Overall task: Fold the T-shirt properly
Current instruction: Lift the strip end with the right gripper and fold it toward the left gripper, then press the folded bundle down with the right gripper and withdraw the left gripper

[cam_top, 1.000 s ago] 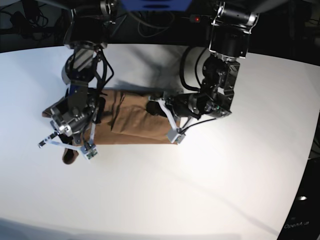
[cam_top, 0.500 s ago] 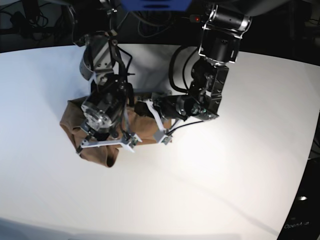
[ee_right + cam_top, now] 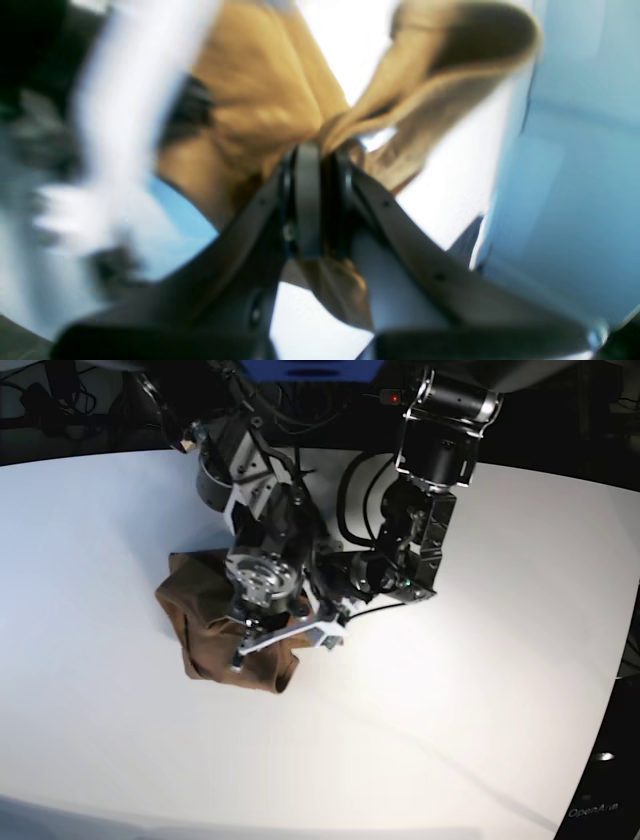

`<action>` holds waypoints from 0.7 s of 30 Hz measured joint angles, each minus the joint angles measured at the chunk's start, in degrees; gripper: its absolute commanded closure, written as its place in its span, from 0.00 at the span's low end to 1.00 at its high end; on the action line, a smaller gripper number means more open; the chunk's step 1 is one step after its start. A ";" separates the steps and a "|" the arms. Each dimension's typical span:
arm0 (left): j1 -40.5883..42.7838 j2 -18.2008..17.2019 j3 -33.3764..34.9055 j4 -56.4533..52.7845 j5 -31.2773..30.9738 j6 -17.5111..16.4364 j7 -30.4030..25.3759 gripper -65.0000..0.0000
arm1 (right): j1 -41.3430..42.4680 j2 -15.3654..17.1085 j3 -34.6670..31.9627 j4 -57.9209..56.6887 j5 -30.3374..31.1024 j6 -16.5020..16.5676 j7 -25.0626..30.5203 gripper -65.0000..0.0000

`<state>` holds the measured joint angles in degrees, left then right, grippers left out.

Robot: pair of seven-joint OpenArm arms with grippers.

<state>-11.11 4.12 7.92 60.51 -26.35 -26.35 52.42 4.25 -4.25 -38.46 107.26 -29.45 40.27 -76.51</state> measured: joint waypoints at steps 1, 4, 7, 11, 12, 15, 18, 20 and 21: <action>0.00 0.02 0.00 0.00 0.00 0.00 0.04 0.96 | -0.02 0.00 -0.96 0.00 -0.02 0.00 0.00 1.00; 0.13 -0.07 0.02 1.05 0.24 0.11 0.31 0.96 | 0.00 -0.02 -1.53 0.04 -0.02 0.00 -0.02 1.00; 1.88 -0.07 0.13 5.64 2.49 1.07 1.40 0.96 | 0.02 0.28 -1.33 0.04 -0.09 -0.02 -0.02 1.00; 3.85 -0.50 0.11 10.45 4.07 1.38 3.34 0.96 | 0.04 0.44 -1.27 0.15 -0.04 0.00 0.00 1.00; 3.80 -0.48 0.11 10.80 4.39 1.53 3.93 0.96 | 0.04 0.44 -1.27 0.15 -0.04 0.00 0.00 1.00; 4.22 -0.61 0.11 11.63 4.72 1.55 3.52 0.96 | 0.09 0.44 -1.27 0.22 -0.04 0.00 0.00 1.00; 4.48 -0.66 0.11 12.66 5.03 1.55 3.76 0.96 | 0.15 0.44 -1.27 0.22 -0.04 -0.02 0.00 1.00; 4.57 -0.72 0.07 14.08 5.60 1.90 4.00 0.96 | 0.13 0.44 -1.27 0.24 -0.04 -0.02 0.00 1.00; 4.63 -0.76 0.07 15.08 5.66 2.01 4.15 0.96 | 0.15 0.44 -1.27 0.26 -0.04 -0.02 0.00 1.00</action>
<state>-6.48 3.36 7.99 75.59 -20.69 -24.34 56.58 4.40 -3.81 -39.72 107.53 -29.50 40.25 -76.51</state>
